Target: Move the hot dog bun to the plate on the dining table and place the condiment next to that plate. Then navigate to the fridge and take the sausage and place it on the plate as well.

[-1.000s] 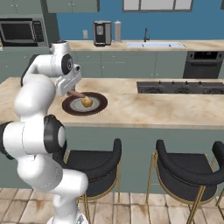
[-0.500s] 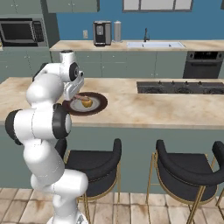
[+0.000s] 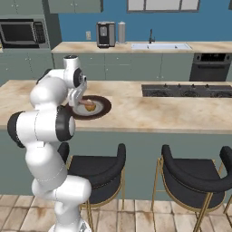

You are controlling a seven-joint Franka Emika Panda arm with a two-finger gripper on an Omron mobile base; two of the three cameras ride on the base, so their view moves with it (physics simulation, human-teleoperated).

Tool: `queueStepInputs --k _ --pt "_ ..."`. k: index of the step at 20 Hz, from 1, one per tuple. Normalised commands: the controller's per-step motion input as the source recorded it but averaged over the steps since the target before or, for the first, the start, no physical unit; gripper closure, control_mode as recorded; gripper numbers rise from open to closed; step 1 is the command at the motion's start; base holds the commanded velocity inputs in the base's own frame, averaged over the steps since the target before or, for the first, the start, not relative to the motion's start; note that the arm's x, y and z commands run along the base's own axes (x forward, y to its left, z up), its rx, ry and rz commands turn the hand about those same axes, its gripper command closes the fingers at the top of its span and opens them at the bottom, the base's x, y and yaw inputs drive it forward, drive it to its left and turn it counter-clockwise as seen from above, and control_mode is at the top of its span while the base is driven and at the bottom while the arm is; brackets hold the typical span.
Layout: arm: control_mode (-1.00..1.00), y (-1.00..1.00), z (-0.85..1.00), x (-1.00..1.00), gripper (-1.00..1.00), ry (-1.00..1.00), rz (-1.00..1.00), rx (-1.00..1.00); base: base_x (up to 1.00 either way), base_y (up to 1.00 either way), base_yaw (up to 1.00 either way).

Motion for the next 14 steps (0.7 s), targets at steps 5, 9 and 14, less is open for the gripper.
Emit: queueStepInputs --k 5,9,14 --pt "-1.0 0.0 -0.2 0.13 1.0 -0.06 0.06 0.0 0.0 0.0 0.0" --pt "-1.0 0.0 -0.1 0.14 1.0 -0.08 0.06 0.0 0.0 0.0 0.0" --pt "-1.0 0.0 -0.13 0.0 1.0 -0.05 0.0 0.0 0.0 0.0 0.0"
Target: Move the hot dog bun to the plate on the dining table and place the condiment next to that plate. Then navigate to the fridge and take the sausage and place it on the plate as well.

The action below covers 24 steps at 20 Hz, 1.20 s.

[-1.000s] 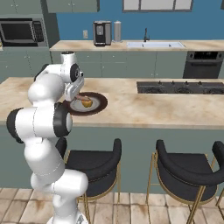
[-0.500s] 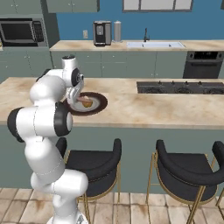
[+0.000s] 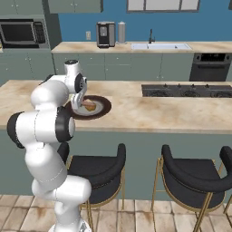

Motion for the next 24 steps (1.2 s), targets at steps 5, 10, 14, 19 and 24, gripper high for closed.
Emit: queueStepInputs --k 5,10,14,19,24 --pt "-1.0 0.02 -0.23 0.04 1.0 -0.01 0.0 -0.02 0.0 0.0 0.0" --pt "-1.0 0.04 -0.13 0.03 -1.0 0.0 0.0 -0.01 0.0 0.0 0.0" --pt "-1.0 0.0 0.0 0.0 -1.0 -0.03 0.01 0.0 0.0 0.0 0.0" --pt "-1.0 -0.06 0.08 0.0 -1.0 0.0 0.03 0.0 0.0 0.0 0.0" --pt "-1.0 -0.03 0.55 -0.3 -1.0 -0.06 0.0 0.0 0.0 0.0 0.0"
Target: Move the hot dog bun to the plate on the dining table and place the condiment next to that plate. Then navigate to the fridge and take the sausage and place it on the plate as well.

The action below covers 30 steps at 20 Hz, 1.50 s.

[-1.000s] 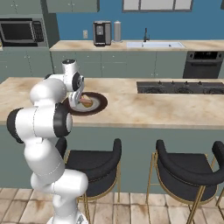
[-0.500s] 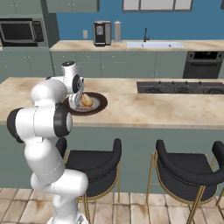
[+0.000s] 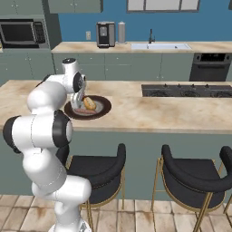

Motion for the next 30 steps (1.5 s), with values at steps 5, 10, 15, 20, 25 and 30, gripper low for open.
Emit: queueStepInputs --k 5,10,15,20,25,30 --pt "-1.0 -0.03 0.73 -0.63 -1.0 -0.17 0.0 0.0 0.0 0.0 0.0" --pt "-1.0 0.0 0.7 -0.74 -1.0 -0.22 0.0 0.0 0.0 0.0 0.0" --pt "-1.0 0.0 0.6 -0.79 -1.0 -0.22 0.0 0.0 0.0 0.0 0.0" --pt "-1.0 0.0 0.51 -0.77 -1.0 -0.2 0.0 0.0 0.0 0.0 0.0" --pt "-1.0 0.0 0.42 -0.79 -1.0 -0.19 -0.02 0.02 0.0 0.0 0.0" --pt "-1.0 -0.01 0.1 -0.82 -1.0 -0.2 -0.11 0.22 0.0 0.0 0.0"
